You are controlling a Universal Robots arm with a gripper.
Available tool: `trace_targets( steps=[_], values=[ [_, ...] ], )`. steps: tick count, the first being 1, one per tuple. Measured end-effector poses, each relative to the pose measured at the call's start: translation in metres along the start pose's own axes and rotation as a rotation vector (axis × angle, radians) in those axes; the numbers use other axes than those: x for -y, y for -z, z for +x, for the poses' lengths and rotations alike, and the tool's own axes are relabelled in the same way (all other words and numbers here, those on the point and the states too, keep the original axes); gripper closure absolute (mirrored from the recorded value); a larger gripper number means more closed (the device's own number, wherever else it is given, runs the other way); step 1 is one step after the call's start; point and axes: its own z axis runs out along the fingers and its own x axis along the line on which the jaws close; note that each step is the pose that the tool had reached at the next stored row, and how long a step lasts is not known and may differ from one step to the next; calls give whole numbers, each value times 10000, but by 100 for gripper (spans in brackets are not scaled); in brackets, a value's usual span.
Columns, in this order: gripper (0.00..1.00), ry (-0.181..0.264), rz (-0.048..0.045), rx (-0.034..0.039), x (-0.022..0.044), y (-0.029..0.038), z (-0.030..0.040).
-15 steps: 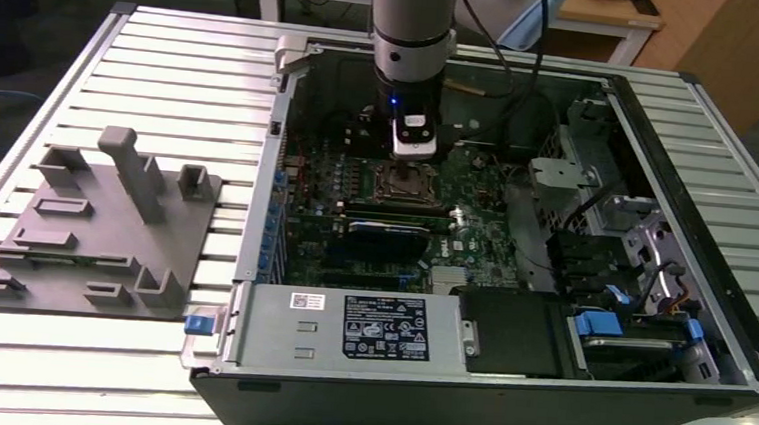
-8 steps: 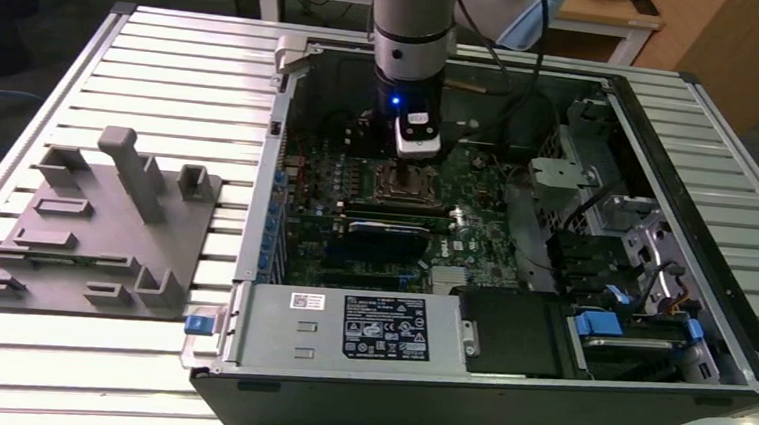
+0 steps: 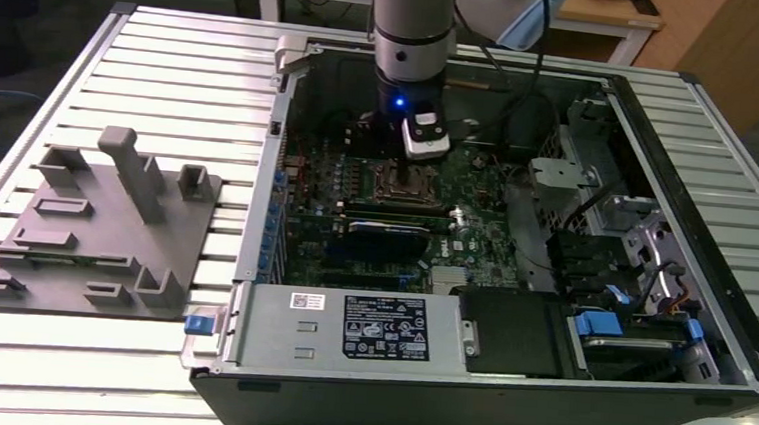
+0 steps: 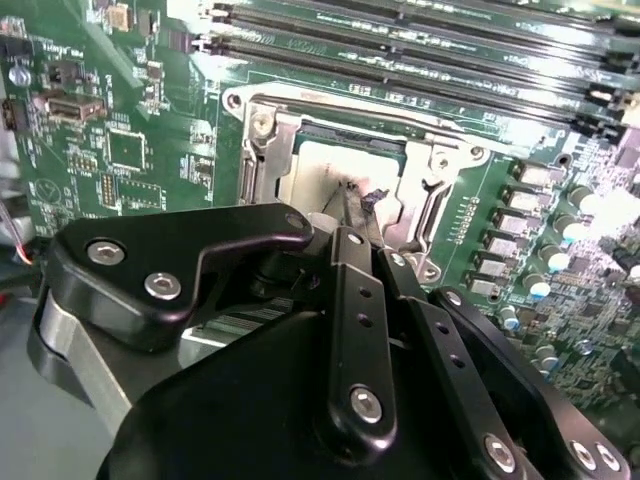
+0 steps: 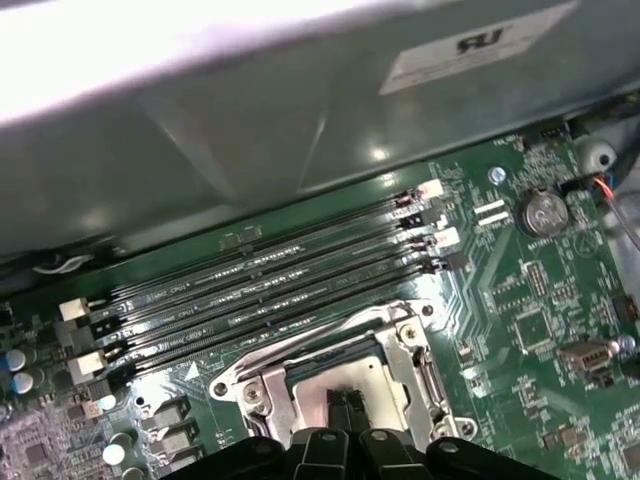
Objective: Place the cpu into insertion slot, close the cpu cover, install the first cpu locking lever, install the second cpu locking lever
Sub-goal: 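Install the first cpu locking lever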
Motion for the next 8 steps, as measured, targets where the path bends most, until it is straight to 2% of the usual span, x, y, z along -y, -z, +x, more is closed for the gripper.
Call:
trace_targets(
  steps=[8],
  values=[
    [89,500,-56,-22,-18,-17,-53]
  ],
)
